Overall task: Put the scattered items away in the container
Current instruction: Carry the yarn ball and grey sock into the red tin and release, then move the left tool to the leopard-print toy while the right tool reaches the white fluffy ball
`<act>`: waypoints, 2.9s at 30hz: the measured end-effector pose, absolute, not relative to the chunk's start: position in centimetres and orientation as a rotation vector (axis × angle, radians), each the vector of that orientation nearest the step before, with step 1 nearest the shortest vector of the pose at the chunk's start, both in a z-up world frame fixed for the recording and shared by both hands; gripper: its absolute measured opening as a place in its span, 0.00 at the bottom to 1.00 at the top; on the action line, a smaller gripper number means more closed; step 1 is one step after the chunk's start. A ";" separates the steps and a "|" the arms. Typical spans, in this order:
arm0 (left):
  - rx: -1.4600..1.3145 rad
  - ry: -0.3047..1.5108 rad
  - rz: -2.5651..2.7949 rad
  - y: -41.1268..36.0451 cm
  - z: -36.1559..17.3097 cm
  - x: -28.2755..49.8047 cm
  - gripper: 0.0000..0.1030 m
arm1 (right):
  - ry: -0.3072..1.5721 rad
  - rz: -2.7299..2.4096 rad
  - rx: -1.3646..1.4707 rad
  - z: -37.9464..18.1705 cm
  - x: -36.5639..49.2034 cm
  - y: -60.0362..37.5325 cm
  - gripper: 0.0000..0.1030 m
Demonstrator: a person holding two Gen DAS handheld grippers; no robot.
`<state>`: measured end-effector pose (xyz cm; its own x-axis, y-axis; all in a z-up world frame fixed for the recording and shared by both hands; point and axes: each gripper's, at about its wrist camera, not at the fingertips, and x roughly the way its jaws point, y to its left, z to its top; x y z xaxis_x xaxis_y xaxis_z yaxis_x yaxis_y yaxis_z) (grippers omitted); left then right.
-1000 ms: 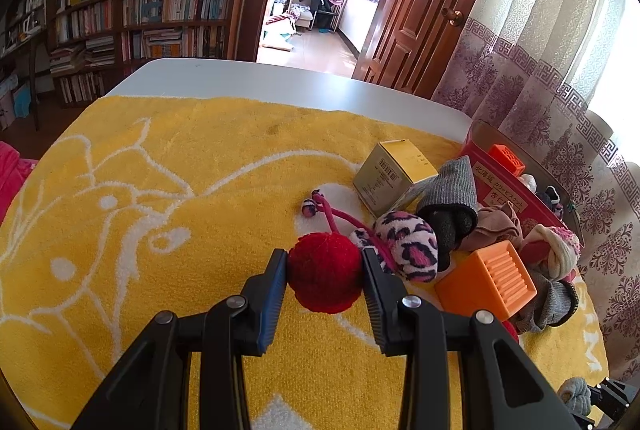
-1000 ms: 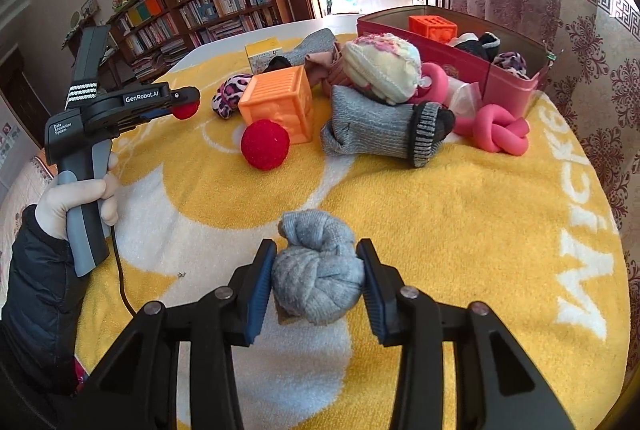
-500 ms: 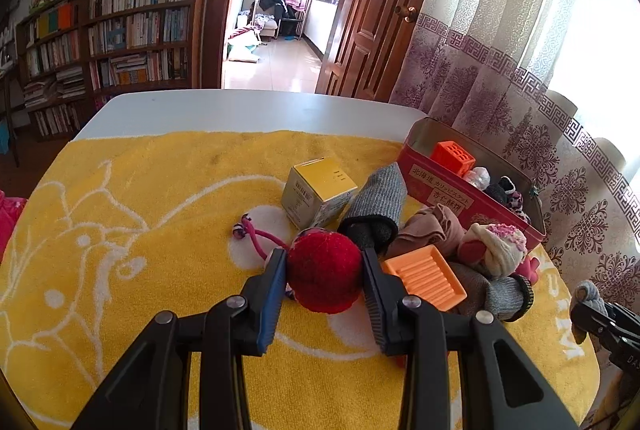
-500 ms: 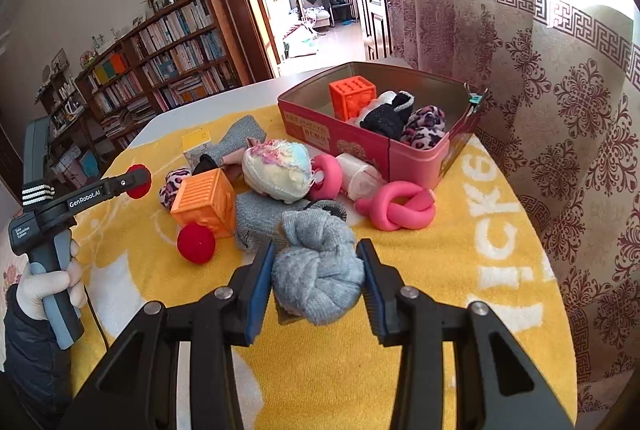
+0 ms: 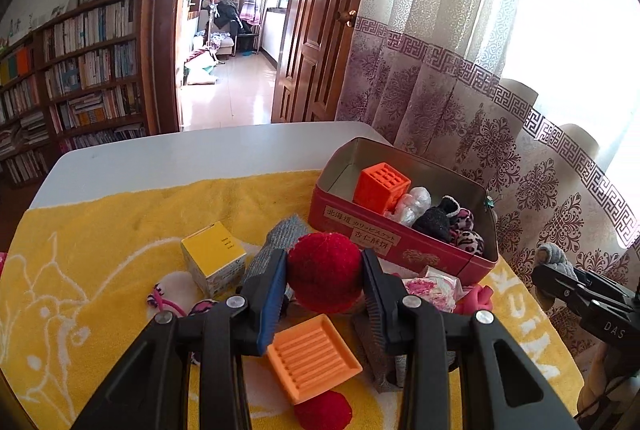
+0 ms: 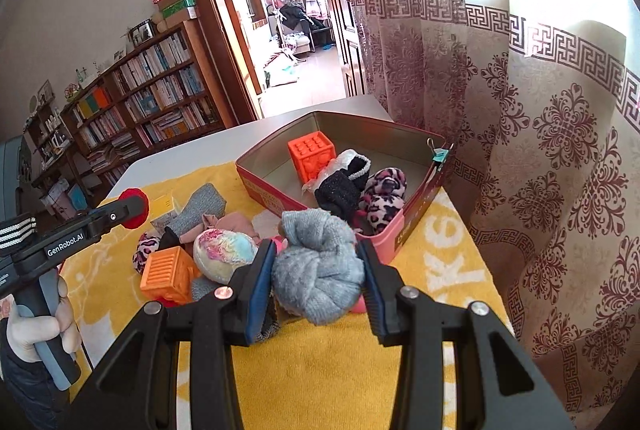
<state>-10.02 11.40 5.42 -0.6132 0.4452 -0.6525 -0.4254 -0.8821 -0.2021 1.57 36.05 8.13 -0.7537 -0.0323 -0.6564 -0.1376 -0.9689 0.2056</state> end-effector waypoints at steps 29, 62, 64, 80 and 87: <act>-1.140 0.081 2.323 24.8 2.3 -20.6 0.42 | 0.436 2.766 -1.048 6.7 -7.4 41.6 0.47; -1.180 -0.090 2.372 14.6 3.4 -14.9 0.78 | 0.503 2.794 -1.067 5.5 -3.2 37.9 0.71; -1.171 -0.079 2.381 13.4 3.5 -13.8 0.78 | 0.504 2.800 -1.073 5.4 -2.8 37.3 0.71; -1.274 -0.208 2.443 4.7 -0.1 -9.8 0.78 | 0.524 2.782 -1.109 4.5 0.2 34.2 0.71; -1.293 -0.210 2.462 3.1 -1.4 -8.9 0.78 | 0.510 2.777 -1.128 3.9 1.4 32.8 0.71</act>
